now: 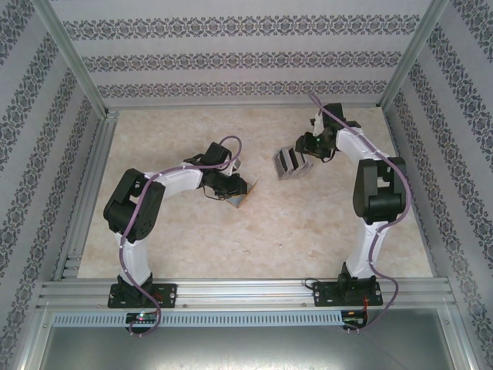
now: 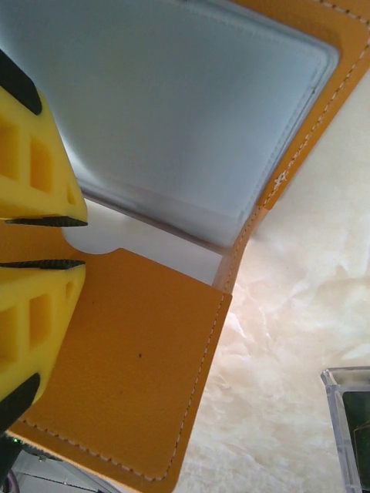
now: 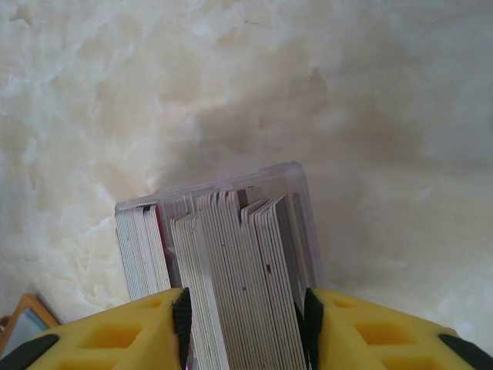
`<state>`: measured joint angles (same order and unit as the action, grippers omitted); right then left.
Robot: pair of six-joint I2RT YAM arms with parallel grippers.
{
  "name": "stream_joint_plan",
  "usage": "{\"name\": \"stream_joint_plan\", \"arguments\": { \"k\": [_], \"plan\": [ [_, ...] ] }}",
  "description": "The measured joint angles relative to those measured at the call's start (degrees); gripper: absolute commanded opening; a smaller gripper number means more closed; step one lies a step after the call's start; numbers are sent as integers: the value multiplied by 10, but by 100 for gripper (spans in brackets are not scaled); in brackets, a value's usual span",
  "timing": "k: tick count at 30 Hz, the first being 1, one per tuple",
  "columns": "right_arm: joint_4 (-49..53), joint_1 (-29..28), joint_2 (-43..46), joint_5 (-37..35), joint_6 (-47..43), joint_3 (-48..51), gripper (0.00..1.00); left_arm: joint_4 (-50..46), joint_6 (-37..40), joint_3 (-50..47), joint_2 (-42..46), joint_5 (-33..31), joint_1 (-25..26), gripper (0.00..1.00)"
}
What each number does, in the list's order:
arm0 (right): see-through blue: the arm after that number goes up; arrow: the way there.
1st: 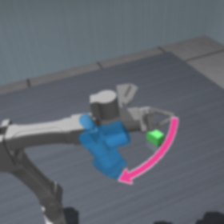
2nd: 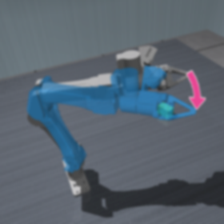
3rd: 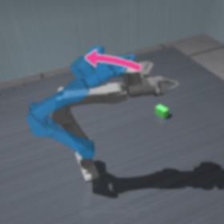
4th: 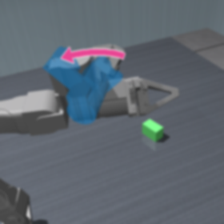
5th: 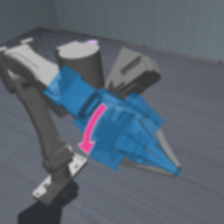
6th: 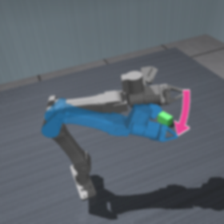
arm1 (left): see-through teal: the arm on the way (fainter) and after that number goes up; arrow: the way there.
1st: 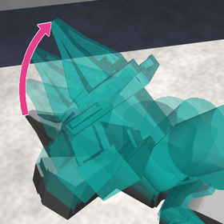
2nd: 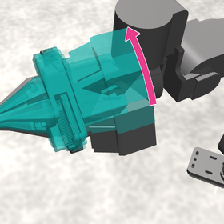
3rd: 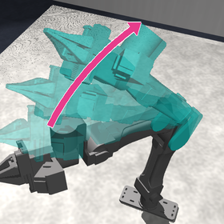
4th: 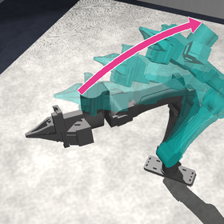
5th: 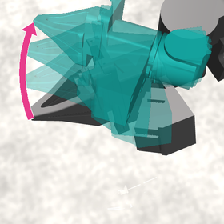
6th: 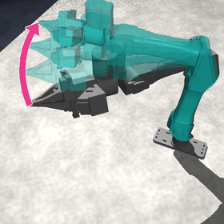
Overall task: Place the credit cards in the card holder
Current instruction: Pick up the credit card from the storage box.
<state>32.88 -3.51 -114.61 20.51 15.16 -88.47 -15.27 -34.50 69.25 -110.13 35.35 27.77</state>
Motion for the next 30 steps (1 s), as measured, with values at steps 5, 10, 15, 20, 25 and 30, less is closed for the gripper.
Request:
{"name": "stream_joint_plan", "arguments": {
  "k": [5,10,15,20,25,30],
  "plan": [
    [11,-7,-10,-9,-6,-16,46,0,0,0,0,0,0,22],
    [14,-9,-10,-12,-8,-19,46,0,0,0,0,0,0,22],
    [15,-9,-7,-12,-8,-19,46,0,0,0,0,0,0,22],
    [16,-9,9,-12,-8,-14,46,0,0,0,0,0,0,22],
    [16,-9,15,-11,-8,-13,44,0,0,0,0,0,0,22],
    [16,-7,15,-10,-8,-11,36,0,0,0,0,0,0,22]
  ]
}}
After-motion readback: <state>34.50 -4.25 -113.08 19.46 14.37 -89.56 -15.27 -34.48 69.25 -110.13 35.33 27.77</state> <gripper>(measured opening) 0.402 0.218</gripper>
